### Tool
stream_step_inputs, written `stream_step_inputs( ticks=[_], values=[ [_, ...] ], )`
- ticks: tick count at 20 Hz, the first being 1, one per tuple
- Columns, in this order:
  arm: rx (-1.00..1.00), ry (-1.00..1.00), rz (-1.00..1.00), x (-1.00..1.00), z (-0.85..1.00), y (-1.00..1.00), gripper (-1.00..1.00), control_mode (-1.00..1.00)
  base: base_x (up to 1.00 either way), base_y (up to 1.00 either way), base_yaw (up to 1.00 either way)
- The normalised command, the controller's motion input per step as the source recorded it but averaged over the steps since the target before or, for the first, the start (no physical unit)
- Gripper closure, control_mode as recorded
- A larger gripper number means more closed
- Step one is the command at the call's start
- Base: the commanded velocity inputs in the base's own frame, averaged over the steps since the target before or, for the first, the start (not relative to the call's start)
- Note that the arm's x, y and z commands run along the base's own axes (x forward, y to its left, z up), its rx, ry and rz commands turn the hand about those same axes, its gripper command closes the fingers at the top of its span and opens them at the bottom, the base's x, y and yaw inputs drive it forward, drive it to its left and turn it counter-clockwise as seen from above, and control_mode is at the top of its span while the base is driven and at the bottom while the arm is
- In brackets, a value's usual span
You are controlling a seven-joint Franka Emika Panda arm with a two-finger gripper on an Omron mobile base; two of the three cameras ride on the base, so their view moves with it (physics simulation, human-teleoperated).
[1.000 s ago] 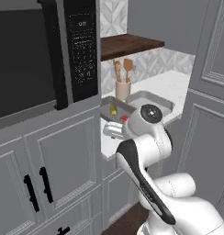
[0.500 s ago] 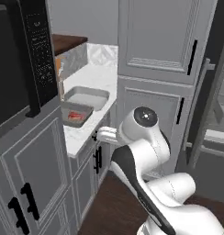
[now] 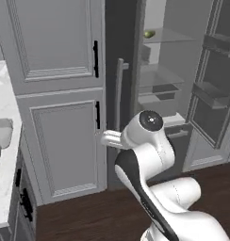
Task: Place one cucumber and one steak in each tupperware on the nearby counter, to pack two identical lunches.
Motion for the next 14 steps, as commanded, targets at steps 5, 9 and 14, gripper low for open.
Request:
stream_step_inputs(
  ticks=[5, 9, 14],
  values=[
    [0.00, 0.00, 0.00, 0.00, 0.00, 0.00, -1.00, 1.00, -0.05, -0.95, -0.64],
    [0.00, 0.00, 0.00, 0.00, 0.00, 0.00, -1.00, 1.00, 0.11, -1.00, -0.30],
    [0.00, 0.00, 0.00, 0.00, 0.00, 0.00, -1.00, 1.00, 0.73, -0.45, 0.00]
  ],
)
